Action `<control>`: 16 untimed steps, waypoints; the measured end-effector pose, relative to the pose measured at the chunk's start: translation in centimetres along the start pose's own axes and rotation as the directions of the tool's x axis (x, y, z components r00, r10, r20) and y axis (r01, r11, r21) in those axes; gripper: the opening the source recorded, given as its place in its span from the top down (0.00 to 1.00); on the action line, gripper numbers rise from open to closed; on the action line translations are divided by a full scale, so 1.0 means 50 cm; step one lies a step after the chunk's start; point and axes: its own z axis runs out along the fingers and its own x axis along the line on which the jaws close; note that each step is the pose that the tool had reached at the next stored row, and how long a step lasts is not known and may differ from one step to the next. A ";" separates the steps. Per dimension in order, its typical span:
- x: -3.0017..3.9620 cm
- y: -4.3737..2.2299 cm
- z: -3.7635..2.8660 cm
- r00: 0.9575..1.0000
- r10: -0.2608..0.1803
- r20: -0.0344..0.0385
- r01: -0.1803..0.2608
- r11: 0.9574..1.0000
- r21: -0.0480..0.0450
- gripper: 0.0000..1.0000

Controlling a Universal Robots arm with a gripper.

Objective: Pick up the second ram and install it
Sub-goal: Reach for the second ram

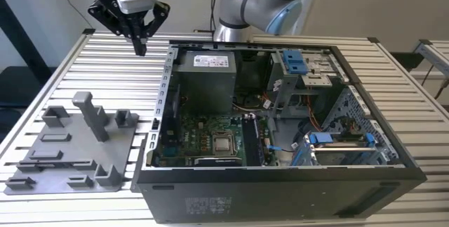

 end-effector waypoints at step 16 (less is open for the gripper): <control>0.055 -0.004 -0.001 1.000 0.000 -0.005 0.000 1.000 0.000 0.89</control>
